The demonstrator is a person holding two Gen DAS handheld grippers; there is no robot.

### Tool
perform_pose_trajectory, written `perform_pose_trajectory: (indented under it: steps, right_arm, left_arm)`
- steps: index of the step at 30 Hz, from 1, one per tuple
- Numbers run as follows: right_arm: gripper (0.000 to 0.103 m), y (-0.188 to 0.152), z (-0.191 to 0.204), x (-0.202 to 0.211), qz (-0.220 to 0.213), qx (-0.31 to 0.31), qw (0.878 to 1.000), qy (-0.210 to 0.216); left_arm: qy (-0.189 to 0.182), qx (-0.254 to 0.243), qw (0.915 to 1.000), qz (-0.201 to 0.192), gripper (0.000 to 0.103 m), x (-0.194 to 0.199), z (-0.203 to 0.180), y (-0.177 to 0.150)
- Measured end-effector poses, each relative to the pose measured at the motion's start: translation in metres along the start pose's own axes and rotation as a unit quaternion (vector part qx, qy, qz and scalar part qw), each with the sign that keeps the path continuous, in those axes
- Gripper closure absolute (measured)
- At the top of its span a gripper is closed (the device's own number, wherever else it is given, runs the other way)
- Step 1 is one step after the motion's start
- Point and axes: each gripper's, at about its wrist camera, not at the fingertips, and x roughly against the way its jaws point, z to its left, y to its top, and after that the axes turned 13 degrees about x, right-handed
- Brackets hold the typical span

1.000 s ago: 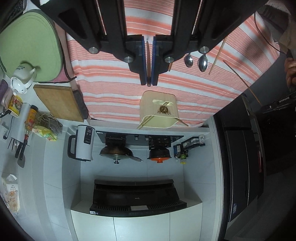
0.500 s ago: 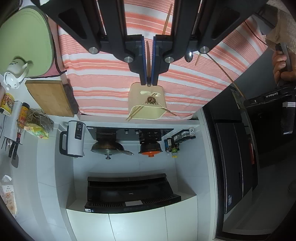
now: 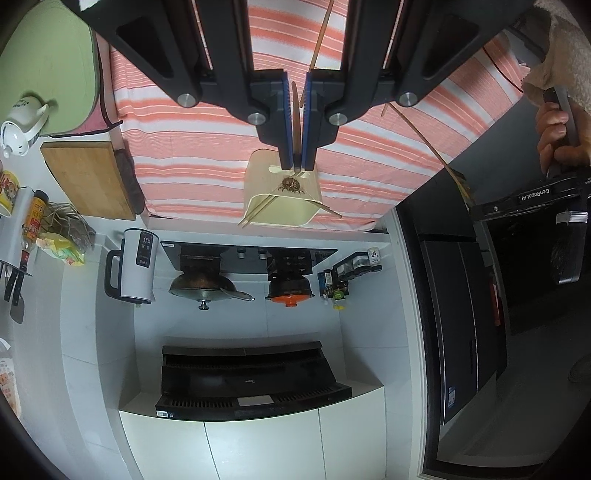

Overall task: Organize utensils
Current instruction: 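Lift and carry both chopsticks over the beige container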

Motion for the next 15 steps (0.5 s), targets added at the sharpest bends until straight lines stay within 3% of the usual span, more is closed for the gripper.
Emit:
perform_pose_trajectory:
  steps: [15]
  right_arm:
    - [0.098, 0.04, -0.009, -0.034, -0.008, 0.021, 1.0, 0.0]
  left_arm:
    - [-0.03, -0.006, 0.9991, -0.03, 0.1, -0.018, -0.023, 0.056]
